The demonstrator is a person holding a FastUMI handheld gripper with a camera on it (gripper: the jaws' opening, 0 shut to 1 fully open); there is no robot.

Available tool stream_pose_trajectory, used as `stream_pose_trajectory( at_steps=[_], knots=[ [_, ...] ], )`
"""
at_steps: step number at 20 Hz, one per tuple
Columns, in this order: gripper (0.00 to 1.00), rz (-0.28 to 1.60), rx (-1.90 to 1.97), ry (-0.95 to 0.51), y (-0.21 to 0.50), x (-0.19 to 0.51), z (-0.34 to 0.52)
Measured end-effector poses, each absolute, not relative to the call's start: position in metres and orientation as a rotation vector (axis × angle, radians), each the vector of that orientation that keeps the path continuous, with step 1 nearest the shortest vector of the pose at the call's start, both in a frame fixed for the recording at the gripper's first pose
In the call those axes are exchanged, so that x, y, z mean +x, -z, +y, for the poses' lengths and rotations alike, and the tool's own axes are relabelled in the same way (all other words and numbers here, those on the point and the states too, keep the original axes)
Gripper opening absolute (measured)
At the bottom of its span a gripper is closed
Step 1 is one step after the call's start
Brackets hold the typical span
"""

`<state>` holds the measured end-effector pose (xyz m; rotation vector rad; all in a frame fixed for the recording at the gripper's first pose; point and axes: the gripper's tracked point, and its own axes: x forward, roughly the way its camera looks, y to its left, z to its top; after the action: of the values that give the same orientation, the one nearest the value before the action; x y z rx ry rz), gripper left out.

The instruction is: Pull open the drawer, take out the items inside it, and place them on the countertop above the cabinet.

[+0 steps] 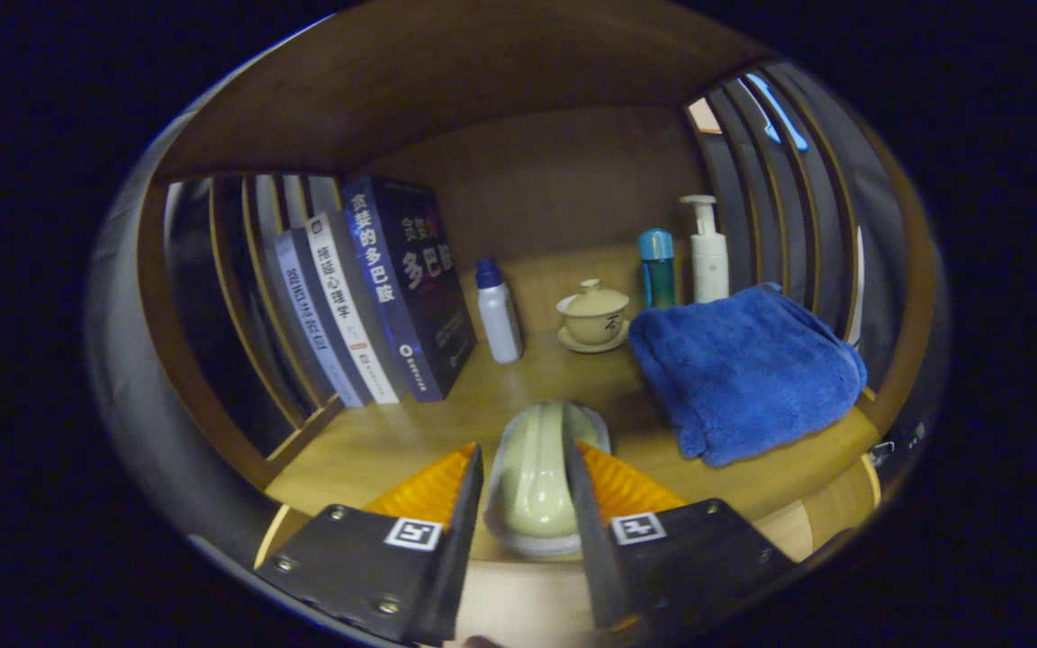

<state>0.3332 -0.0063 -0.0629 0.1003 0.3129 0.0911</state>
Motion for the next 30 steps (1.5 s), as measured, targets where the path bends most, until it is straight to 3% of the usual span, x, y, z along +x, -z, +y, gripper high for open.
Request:
stream_pose_trajectory(
  at_steps=[6,25,30],
  knots=[
    [0.99,0.307,0.058,-0.007,0.057,0.302,-0.025],
    [0.99,0.181,0.013,-0.154,-0.026,0.106,-0.006],
    [0.99,0.160,-0.023,-0.151,-0.014,0.066,-0.010]
  ],
)
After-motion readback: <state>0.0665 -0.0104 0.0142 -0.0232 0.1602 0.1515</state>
